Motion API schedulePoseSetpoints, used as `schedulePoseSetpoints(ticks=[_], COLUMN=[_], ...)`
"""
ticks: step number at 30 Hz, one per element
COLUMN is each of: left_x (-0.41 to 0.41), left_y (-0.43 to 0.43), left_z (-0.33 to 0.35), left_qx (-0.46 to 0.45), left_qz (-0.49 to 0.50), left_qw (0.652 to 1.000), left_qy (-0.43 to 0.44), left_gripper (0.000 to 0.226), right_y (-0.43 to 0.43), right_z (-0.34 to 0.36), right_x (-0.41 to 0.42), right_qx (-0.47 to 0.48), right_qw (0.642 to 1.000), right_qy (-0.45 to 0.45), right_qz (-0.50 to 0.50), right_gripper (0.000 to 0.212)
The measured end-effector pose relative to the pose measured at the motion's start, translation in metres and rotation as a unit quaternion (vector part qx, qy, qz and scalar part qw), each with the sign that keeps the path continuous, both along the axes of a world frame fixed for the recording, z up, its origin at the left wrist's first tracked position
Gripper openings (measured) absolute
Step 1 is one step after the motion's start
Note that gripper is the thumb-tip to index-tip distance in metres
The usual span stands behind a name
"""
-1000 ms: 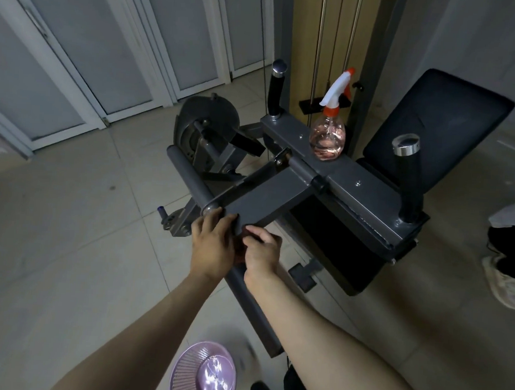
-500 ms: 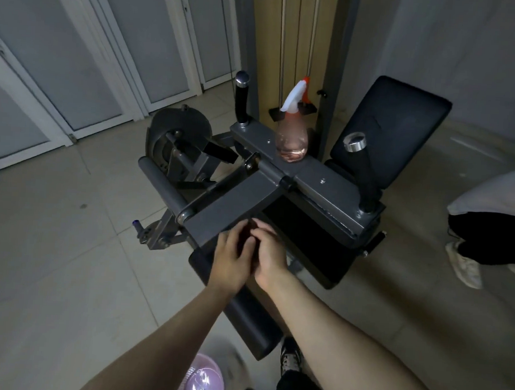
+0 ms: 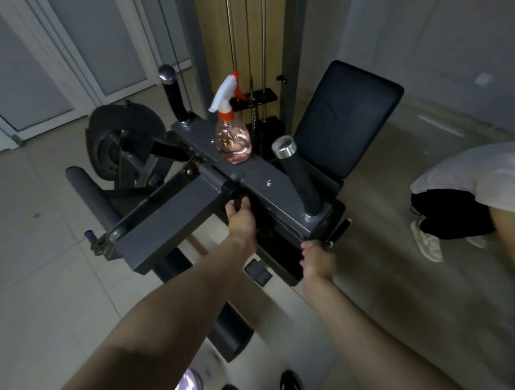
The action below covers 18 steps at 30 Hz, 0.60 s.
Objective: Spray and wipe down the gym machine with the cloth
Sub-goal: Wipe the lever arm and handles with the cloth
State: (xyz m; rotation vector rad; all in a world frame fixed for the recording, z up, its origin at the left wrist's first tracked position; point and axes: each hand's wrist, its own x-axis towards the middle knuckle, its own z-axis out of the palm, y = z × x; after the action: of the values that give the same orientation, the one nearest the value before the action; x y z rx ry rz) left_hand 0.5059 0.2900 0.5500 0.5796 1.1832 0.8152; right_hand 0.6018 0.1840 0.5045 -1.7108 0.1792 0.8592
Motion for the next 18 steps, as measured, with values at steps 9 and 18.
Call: schedulePoseSetpoints(ticks=[9, 18], left_x=[0.042, 0.053], left_y=[-0.007, -0.076], left_z=[-0.023, -0.029], left_qx=[0.036, 0.087], left_qz=[0.022, -0.053], left_qw=[0.992, 0.978], left_qy=[0.118, 0.184], left_gripper=[0.007, 0.015], right_y=[0.018, 0.001], right_z=[-0.020, -0.022], right_x=[0.035, 0.019], right_qx=[0.118, 0.123], right_qw=[0.990, 0.991], right_qy=[0.068, 0.045], right_qz=[-0.024, 0.013], right_gripper=[0.027, 0.038])
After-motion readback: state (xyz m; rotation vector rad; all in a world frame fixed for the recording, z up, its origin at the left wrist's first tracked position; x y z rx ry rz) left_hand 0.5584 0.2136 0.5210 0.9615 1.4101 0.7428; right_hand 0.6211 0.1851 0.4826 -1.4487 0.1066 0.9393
